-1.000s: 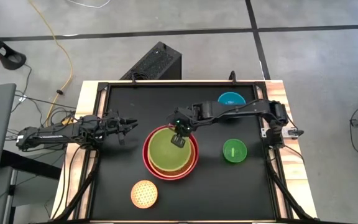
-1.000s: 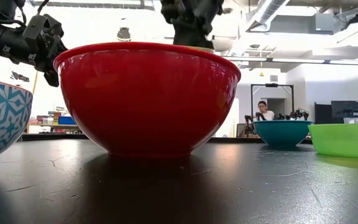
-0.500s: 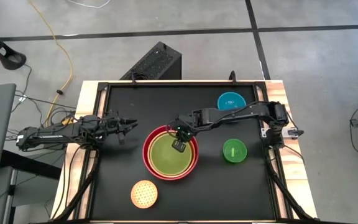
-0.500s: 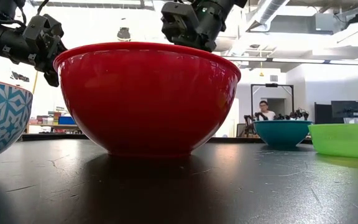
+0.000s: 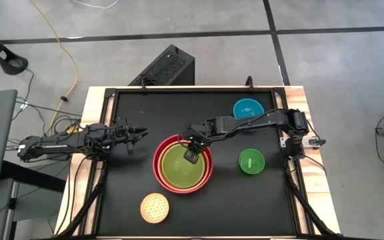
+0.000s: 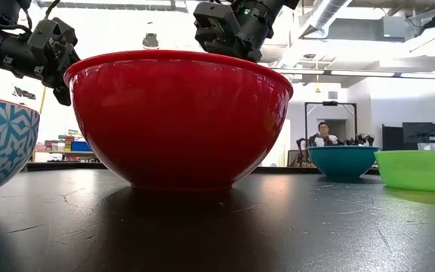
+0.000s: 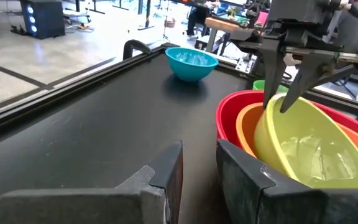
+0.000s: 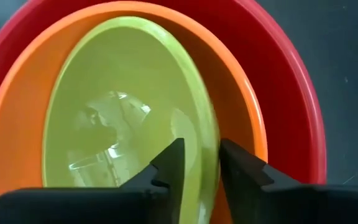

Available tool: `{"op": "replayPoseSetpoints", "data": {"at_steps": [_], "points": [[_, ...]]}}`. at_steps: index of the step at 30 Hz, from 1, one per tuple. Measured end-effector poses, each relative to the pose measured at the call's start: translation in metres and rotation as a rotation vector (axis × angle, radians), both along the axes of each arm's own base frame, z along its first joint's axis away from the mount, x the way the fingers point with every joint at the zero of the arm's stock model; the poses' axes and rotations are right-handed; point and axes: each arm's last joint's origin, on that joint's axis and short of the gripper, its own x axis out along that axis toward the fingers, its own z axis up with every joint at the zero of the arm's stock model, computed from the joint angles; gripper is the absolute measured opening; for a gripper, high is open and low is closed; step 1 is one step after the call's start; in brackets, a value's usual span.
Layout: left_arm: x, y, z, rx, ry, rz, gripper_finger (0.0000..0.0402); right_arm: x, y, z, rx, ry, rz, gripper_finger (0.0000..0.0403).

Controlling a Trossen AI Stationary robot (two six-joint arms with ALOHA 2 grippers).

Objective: Nest bowls inside each other
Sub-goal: Stack the light green bowl on top of the orange bowl, then stack the blue bowl on top of the light green bowl

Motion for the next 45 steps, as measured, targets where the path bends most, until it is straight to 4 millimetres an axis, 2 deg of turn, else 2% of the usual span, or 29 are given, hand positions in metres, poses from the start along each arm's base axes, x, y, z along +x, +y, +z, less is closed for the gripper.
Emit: {"op": "replayPoseSetpoints", "data": {"at_steps": [9,16,20,23,26,29,33,37,41,45], "points": [[0.0,0.0,0.0,0.0,0.001,0.0,0.0087,-0.006,0.0,0.034,-0.008,0.059,0.017,0.0192],[0.0,0.0,0.0,0.0,0.001,-0.001,0.0087,-0.024,-0.006,0.048,-0.094,0.222,0.015,0.0207],[0.0,0.0,0.0,-0.003,0.001,0.0,0.0087,-0.04,-0.023,0.042,-0.104,0.402,-0.048,0.0201],[0.0,0.0,0.0,-0.005,0.001,0.0,0.0087,-0.052,-0.041,0.037,-0.185,0.528,-0.125,0.0197],[0.0,0.0,0.0,-0.005,0.001,0.0,0.0087,-0.065,-0.063,0.033,-0.243,0.654,-0.193,0.0196],[0.0,0.0,0.0,-0.006,0.002,0.0,0.0087,-0.079,-0.092,0.024,-0.221,0.724,-0.271,0.0197],[0.0,0.0,0.0,-0.007,0.002,0.0,0.0087,-0.107,-0.131,0.012,-0.186,0.795,-0.37,0.0196],[0.0,0.0,-0.001,-0.008,0.007,0.0,0.0087,-0.148,-0.163,0.004,-0.149,0.792,-0.502,0.0196],[0.0,0.0,-0.001,-0.008,0.007,0.0,0.0087,-0.194,-0.182,0.003,-0.072,0.718,-0.648,0.0196],[0.0,0.0,-0.001,-0.008,0.007,0.0,0.0087,-0.23,-0.192,-0.005,0.02,0.601,-0.768,0.0197]]}}
